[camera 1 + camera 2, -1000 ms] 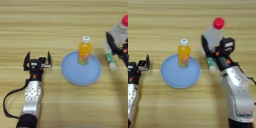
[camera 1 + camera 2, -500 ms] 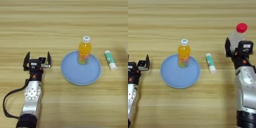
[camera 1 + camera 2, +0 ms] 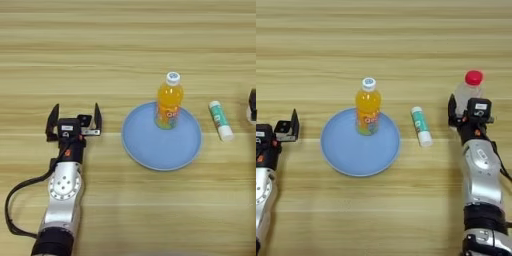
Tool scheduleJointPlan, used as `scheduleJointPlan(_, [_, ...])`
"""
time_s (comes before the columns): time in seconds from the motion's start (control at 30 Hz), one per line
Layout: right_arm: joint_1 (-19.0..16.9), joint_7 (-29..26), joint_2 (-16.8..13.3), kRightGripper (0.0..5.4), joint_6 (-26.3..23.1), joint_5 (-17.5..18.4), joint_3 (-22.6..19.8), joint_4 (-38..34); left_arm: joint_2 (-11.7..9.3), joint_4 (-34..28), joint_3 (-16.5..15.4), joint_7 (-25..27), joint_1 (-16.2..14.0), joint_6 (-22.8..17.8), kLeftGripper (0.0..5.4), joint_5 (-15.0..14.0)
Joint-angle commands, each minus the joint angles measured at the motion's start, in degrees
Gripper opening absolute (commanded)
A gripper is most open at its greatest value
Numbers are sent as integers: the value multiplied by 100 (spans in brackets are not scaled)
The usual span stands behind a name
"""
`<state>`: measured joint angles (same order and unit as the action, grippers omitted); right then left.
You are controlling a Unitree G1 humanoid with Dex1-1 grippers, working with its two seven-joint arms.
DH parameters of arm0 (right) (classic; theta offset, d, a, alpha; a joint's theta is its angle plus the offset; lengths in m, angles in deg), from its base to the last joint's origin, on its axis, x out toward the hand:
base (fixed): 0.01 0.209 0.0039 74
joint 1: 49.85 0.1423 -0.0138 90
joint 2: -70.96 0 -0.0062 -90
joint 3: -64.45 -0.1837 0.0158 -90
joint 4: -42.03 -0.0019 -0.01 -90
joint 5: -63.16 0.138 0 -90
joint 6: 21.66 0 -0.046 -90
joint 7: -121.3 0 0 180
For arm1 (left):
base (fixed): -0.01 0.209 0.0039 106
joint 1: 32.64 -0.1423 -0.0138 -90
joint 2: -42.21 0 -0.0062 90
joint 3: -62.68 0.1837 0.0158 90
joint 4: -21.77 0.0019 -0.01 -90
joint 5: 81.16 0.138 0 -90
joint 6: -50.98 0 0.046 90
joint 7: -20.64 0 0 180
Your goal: Move the objects on the table
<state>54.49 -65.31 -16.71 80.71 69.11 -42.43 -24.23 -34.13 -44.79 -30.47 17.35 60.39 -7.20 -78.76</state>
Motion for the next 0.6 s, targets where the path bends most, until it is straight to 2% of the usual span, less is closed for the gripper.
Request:
scheduleJointPlan(0.03, [356, 38, -61, 313, 472, -41, 45, 380, -23, 55, 0, -14, 38, -41, 540, 51])
scheduleJointPlan(0.33, [417, 39, -91, 313, 844, -60, 120, 1050, -11, 61, 5, -24, 48, -41, 540, 51])
scheduleJointPlan(0.37, [418, 44, -89, 342, 851, -52, 118, 1092, -10, 62, 6, -25, 49, -41, 540, 52])
scheduleJointPlan(0.6, [437, 57, -105, 418, 881, -4, 128, 1221, -6, 59, 6, -33, 52, -43, 540, 56])
